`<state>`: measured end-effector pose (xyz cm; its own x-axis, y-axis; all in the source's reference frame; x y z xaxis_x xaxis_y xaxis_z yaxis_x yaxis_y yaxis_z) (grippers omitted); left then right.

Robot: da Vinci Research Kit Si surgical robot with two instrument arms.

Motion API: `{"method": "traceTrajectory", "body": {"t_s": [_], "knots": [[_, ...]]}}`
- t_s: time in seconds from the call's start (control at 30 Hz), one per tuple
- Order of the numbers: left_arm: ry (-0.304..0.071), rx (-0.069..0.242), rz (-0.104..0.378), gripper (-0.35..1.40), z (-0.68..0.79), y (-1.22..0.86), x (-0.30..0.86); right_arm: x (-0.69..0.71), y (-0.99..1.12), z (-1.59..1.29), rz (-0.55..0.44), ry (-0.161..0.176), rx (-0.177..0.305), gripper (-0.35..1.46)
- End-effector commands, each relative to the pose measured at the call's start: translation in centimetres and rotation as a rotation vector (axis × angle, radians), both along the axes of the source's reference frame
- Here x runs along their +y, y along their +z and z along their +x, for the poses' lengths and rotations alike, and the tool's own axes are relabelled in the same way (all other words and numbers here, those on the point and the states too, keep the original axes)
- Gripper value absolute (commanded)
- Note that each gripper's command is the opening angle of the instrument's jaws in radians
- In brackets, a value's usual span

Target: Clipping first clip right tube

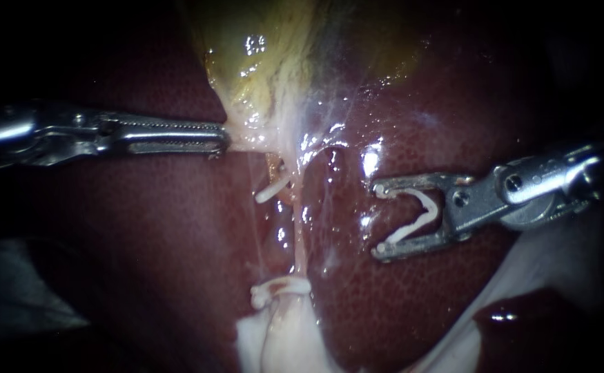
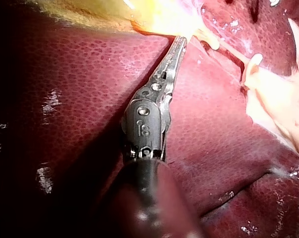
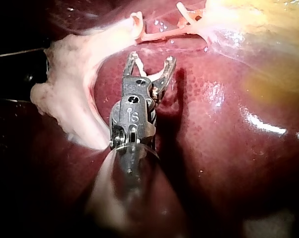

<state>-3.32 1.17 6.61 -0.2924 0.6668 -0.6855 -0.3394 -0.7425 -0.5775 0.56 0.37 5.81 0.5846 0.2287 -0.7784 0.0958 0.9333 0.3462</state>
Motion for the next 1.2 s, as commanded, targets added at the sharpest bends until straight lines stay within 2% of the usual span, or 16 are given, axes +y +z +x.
{"method": "traceTrajectory", "body": {"t_s": [0.03, 0.13, 0.27, 0.4, 0.47, 0.53, 0.57, 0.6, 0.73, 0.93, 1.1, 1.2], "knots": [[0.000, 0.000, 0.001, -0.35, 0.01, -0.02, 0.00, 0.00, 0.00, 0.00, 0.000, 0.000, 0.000, 0.50], [0.002, -0.003, 0.005, -0.35, 0.05, -0.11, 0.02, 0.00, 0.01, 0.01, 0.000, 0.001, 0.000, 0.50], [0.005, -0.003, 0.015, -0.35, 0.24, -0.33, 0.10, -0.01, 0.02, 0.02, -0.001, 0.001, -0.001, 0.50], [-0.016, -0.012, 0.021, -0.35, 0.42, -0.55, 0.14, 0.00, 0.03, 0.07, 0.003, 0.000, 0.000, 0.50], [-0.021, -0.012, 0.021, -0.35, 0.46, -0.62, 0.14, 0.00, 0.03, 0.09, 0.013, -0.012, 0.005, 0.49], [-0.020, -0.011, 0.015, -0.35, 0.45, -0.64, 0.13, -0.01, 0.05, 0.15, 0.031, -0.029, 0.023, 0.48], [-0.021, -0.010, 0.015, -0.35, 0.44, -0.64, 0.12, -0.02, 0.06, 0.18, 0.055, -0.028, 0.031, 0.48], [-0.022, -0.009, 0.015, -0.35, 0.43, -0.64, 0.11, -0.02, 0.07, 0.22, 0.083, -0.023, 0.037, 0.48], [-0.023, -0.008, 0.014, -0.35, 0.40, -0.66, 0.10, -0.07, 0.18, 0.44, 0.186, 0.048, 0.053, 0.49], [-0.024, -0.008, 0.014, -0.35, 0.40, -0.68, 0.09, -0.15, 0.43, 0.75, 0.252, 0.096, 0.038, 0.49], [-0.026, -0.006, 0.014, -0.35, 0.37, -0.69, 0.07, -0.20, 0.66, 0.91, 0.293, 0.116, 0.025, 0.50], [-0.027, -0.005, 0.013, -0.35, 0.36, -0.69, 0.06, -0.25, 0.79, 0.99, 0.336, 0.120, 0.042, 0.50]]}}
